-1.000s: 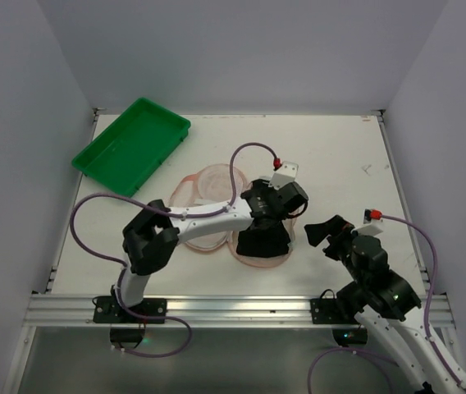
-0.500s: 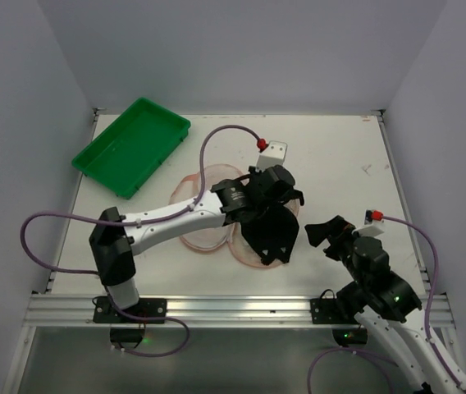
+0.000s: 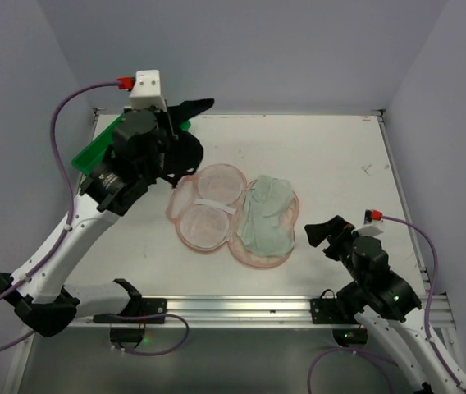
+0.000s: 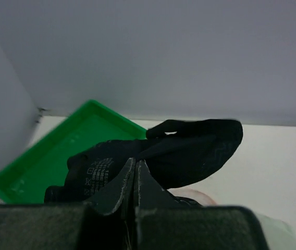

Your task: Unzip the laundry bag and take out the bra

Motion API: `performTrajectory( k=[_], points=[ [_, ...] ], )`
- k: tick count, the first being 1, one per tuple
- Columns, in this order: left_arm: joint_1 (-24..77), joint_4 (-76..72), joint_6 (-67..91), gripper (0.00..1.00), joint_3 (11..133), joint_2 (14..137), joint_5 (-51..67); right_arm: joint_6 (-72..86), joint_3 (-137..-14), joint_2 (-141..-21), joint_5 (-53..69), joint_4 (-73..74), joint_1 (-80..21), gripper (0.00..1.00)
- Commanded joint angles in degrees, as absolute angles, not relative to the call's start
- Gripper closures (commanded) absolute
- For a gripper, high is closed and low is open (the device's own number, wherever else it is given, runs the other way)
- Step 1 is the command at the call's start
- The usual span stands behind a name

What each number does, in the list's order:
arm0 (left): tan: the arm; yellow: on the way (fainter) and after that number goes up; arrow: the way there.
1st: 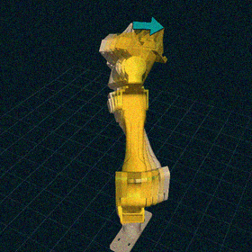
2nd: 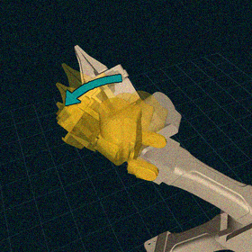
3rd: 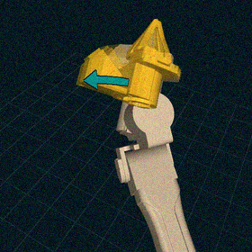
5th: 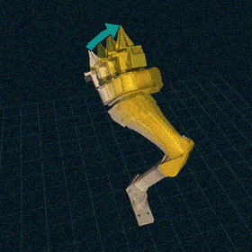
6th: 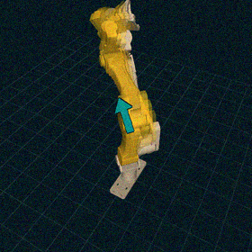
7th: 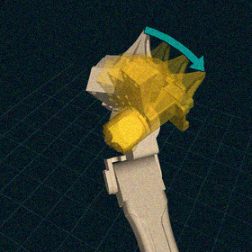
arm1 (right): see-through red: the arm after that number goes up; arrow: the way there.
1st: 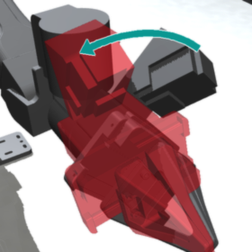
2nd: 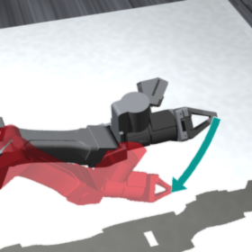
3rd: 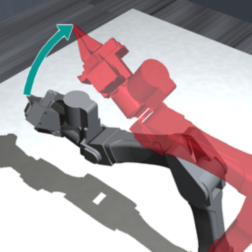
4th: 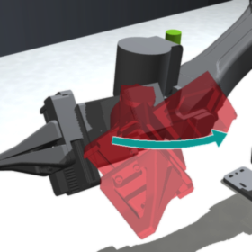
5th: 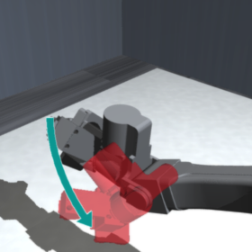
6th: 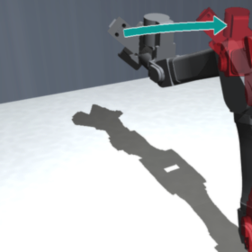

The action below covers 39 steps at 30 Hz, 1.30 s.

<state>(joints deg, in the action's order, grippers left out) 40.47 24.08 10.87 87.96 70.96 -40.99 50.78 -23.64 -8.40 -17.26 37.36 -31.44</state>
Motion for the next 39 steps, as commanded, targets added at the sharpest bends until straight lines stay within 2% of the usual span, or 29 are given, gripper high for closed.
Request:
performTrajectory(
  k=[1, 6, 12, 19, 28, 35, 39],
  points=[
    [31.67, 11.37, -9.01, 1.0, 84.12, 69.0, -39.74, 51.59, -23.73, -10.45, -17.32, 37.0, -31.29, 0.02],
    [11.39, 8.79, -14.32, 1.0, 85.25, 73.9, -22.34, 50.02, -24.26, -15.28, -14.07, 35.25, -31.2, 0.02],
    [2.04, 2.12, -25.92, 1.0, 85.08, 84.54, -15.91, 45.54, -27.42, -20.91, -13.27, 32.96, -31.29, 0.01],
    [-1.76, -3.95, -27.33, 1.0, 89.11, 94.74, -9.06, 44.3, -29.36, -28.91, -11.43, 29.45, -31.29, 0.02],
    [-1.85, -0.97, -29.53, 1.0, 92.9, 107.39, -4.13, 45.26, -29.27, -35.33, -9.49, 25.23, -31.29, 0.02],
    [-1.76, -0.27, -32.6, 1.0, 89.21, 105.74, -10.36, 44.03, -29.71, -37.18, -9.41, 23.82, -31.29, 0.02],
    [-1.76, 1.85, -34.53, 1.0, 88.07, 102.4, -10.02, 43.86, -29.62, -38.93, -7.74, 22.5, -31.2, 0.02]
  ],
)
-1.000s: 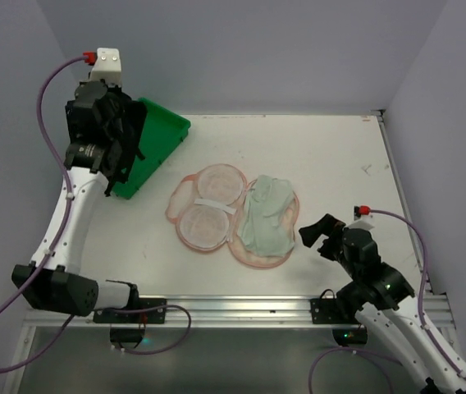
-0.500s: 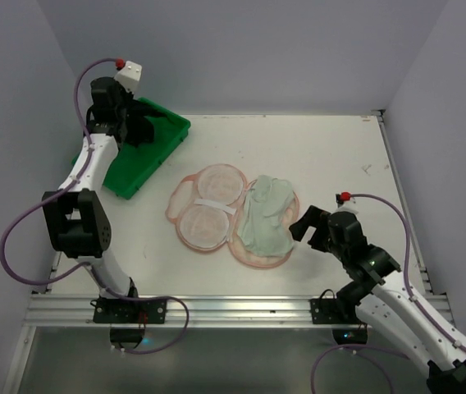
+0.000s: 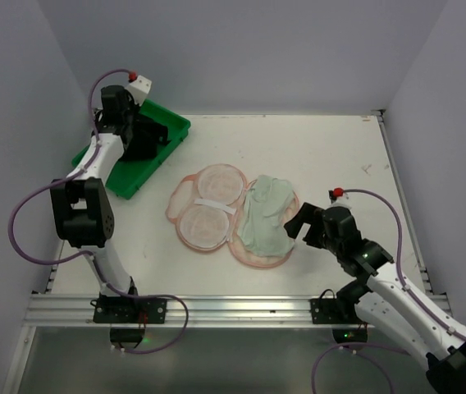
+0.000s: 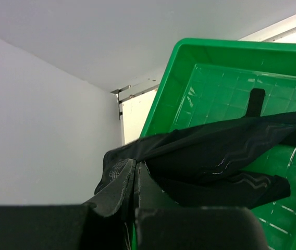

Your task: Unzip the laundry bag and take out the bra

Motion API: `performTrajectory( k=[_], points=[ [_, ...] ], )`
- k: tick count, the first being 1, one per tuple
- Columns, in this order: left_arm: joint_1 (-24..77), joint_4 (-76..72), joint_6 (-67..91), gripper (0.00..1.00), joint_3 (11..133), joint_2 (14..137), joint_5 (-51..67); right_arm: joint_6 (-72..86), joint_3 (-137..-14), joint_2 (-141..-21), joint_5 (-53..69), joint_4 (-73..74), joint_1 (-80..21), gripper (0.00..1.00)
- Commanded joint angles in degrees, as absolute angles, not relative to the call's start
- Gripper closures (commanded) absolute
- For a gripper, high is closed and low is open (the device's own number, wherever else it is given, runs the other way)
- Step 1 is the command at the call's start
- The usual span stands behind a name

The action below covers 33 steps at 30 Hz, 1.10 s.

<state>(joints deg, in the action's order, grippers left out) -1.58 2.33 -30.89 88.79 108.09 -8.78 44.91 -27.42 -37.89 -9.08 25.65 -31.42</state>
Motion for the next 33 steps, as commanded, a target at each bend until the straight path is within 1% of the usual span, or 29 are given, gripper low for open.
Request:
performTrajectory(
  k=[1, 5, 9, 13, 16, 19, 23, 25, 27, 28, 29, 30, 31, 32, 33],
  points=[
    [-1.76, 1.93, -34.89, 1.0, 87.46, 101.96, -9.58, 43.77, -29.71, -39.81, -7.39, 22.06, -31.2, 0.02],
    [-1.67, 1.32, -34.54, 1.0, 86.4, 104.32, -8.79, 44.21, -30.14, -42.18, -7.3, 21.8, -31.2, 0.02],
    [-1.67, 1.06, -30.25, 1.0, 87.1, 108.71, -6.77, 44.21, -30.76, -43.42, -6.59, 21.8, -31.2, 0.02],
    [-1.14, 1.05, -25.58, 1.0, 90.61, 115.38, -5.19, 43.77, -30.67, -43.15, -7.12, 21.8, -31.2, 0.02],
    [-0.62, 1.14, -23.56, 1.0, 91.58, 117.86, -5.19, 43.24, -30.94, -42.89, -7.21, 21.8, -31.2, 0.02],
    [-0.62, 2.2, -22.15, 0.97, 90.54, 118.48, -5.97, 43.24, -30.94, -42.8, -7.38, 21.71, -31.2, 0.02],
    [-0.62, 1.93, -20.92, 0.86, 87.37, 118.04, -9.49, 43.5, -30.41, -42.71, -6.95, 21.01, -31.2, 0.02],
    [-0.62, 2.28, -19.6, 0.83, 87.45, 117.69, -10.72, 43.51, -30.15, -42.28, -6.51, 20.66, -31.2, 0.02],
    [-0.62, 3.95, -16.89, 0.71, 88.5, 116.73, -10.29, 43.42, -29.8, -41.75, -5.98, 20.65, -31.2, 0.02],
    [-0.62, 4.56, -16.01, 0.46, 89.03, 116.2, -9.94, 43.33, -29.71, -40.96, -5.89, 20.65, -31.2, 0.02],
    [-0.62, 5.7, -15.04, 0.31, 90.25, 115.5, -9.67, 43.24, -29.62, -40.44, -5.71, 20.65, -31.11, 0.02],
    [1.04, 6.41, -13.38, 0.13, 90.79, 113.92, -9.93, 43.07, -29.53, -39.99, -5.45, 20.65, -31.2, 0.02],
    [1.32, 7.11, -12.58, 0.13, 91.49, 113.21, -10.28, 42.89, -29.53, -39.56, -5.45, 20.65, -31.2, 0.01],
    [1.58, 9.03, -11.79, 0.04, 92.89, 112.25, -10.63, 42.8, -29.44, -38.59, -5.45, 20.65, -31.2, 0.02],
    [2.02, 10.18, -10.04, 0.02, 93.51, 110.5, -11.33, 42.72, -29.44, -38.15, -5.54, 20.74, -31.2, 0.02]
  ],
)
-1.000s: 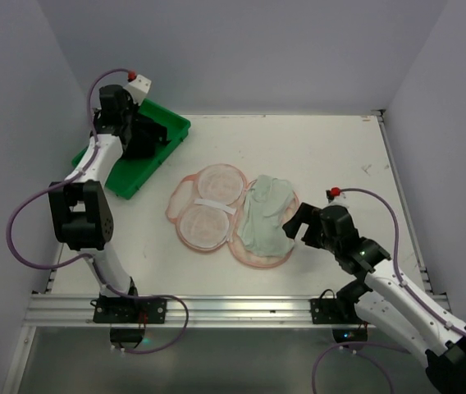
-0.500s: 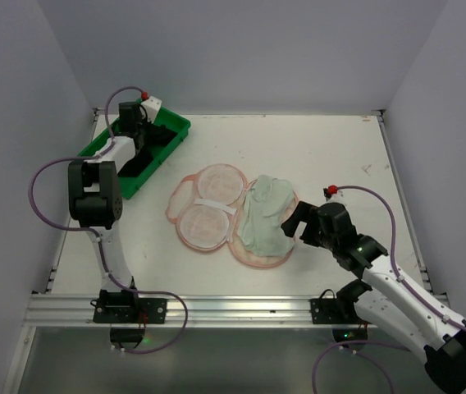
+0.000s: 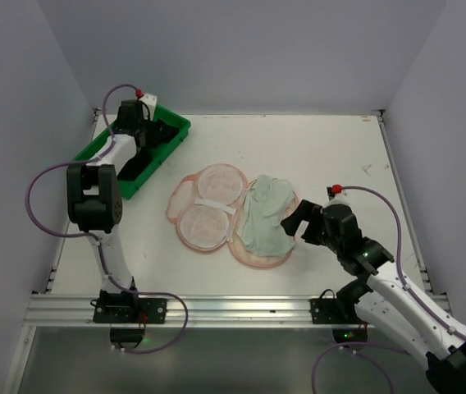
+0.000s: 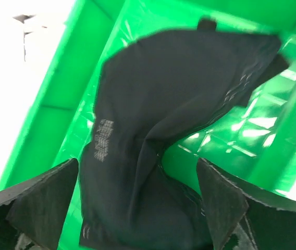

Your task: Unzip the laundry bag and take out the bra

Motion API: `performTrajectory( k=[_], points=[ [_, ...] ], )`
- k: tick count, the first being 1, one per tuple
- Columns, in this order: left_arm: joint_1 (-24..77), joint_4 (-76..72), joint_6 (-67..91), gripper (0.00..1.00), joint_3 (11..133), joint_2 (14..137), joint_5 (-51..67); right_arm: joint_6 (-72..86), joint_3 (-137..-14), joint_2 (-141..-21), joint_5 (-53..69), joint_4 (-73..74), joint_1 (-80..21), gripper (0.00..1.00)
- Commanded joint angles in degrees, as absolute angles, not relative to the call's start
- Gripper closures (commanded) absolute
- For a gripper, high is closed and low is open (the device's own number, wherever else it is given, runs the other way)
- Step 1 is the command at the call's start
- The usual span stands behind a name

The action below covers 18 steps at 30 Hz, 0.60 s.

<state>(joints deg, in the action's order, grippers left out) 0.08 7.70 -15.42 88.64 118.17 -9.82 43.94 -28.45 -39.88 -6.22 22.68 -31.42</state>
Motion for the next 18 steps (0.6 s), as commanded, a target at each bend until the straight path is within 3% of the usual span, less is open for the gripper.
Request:
performTrajectory(
  k=[1, 5, 9, 13, 18],
  points=[
    [3.15, 11.24, -8.98, 0.0, 94.12, 109.52, -13.69, 42.45, -29.36, -37.71, -5.62, 20.74, -31.2, 0.02],
    [8.43, 21.84, -1.61, 0.0, 95.1, 103.28, -22.48, 42.8, -29.27, -35.16, -7.2, 21.71, -31.2, 0.01],
    [15.27, 26.98, 16.82, 0.0, 89.5, 94.6, -16.88, 44.82, -29.53, -32.61, -11.5, 24.87, -31.11, 0.01],
    [30.79, 26.11, 27.14, 0.0, 78.6, 90.44, -16.17, 47.72, -30.23, -31.38, -16.43, 30.05, -31.2, 0.01],
    [46.56, 20.22, 38.55, 0.0, 74.62, 91.92, -18.97, 48.34, -28.66, -27.08, -17.75, 31.73, -31.2, 0.01]
  ],
)
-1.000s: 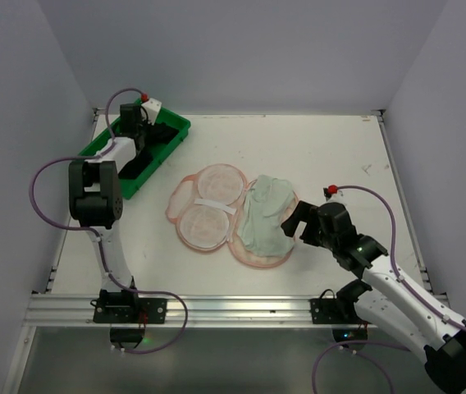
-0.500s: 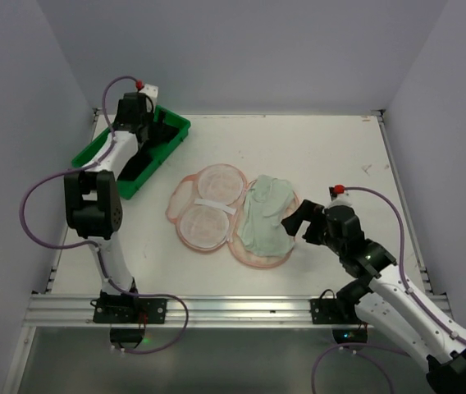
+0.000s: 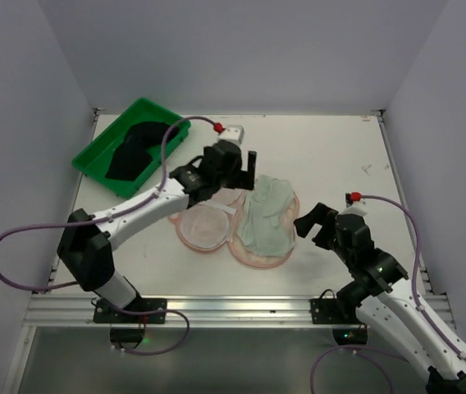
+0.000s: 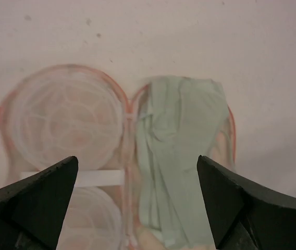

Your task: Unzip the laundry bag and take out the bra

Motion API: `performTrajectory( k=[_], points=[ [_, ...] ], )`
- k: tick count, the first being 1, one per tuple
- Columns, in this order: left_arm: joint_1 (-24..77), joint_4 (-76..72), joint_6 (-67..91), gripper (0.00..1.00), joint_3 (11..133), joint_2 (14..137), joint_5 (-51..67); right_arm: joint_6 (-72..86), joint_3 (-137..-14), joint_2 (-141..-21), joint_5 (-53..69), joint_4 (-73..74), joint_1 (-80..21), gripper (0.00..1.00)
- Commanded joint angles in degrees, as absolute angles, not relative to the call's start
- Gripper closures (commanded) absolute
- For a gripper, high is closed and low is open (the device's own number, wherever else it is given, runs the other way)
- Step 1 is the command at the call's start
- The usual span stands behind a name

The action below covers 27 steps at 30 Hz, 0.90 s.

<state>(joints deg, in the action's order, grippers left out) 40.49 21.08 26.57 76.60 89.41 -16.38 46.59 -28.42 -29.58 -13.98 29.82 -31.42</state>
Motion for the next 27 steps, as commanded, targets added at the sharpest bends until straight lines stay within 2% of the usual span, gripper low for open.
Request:
performTrajectory(
  k=[1, 7, 18, 19, 21, 24, 25, 27],
  points=[
    [50.85, 19.95, 39.54, 0.0, 74.97, 92.98, -22.64, 48.95, -28.39, -26.2, -17.93, 32.51, -31.2, 0.01],
    [58.79, 19.95, 43.59, 0.05, 79.97, 103.7, -30.31, 50.88, -26.54, -19.87, -17.93, 35.15, -31.2, 0.01],
    [59.94, 20.91, 43.42, 0.22, 84.46, 117.85, -31.2, 51.24, -25.22, -16.26, -16.87, 37.35, -31.2, 0.01],
    [59.85, 21.18, 43.5, 0.28, 84.64, 118.38, -31.55, 51.24, -25.31, -16.52, -16.87, 37.35, -31.2, 0.01],
    [59.94, 21.71, 43.68, 0.32, 84.99, 119.7, -31.73, 51.07, -25.4, -16.87, -16.88, 37.35, -31.2, 0.01],
    [59.94, 21.88, 43.77, 0.48, 84.99, 120.76, -31.73, 50.89, -25.58, -17.49, -17.05, 37.27, -31.2, 0.01],
    [59.94, 21.97, 43.77, 0.59, 84.99, 120.85, -31.99, 50.89, -25.58, -17.58, -17.14, 37.27, -31.11, 0.01],
    [59.94, 22.06, 43.86, 0.69, 84.73, 120.67, -32.17, 50.89, -25.58, -17.49, -17.4, 37.27, -31.2, 0.01]
  ],
)
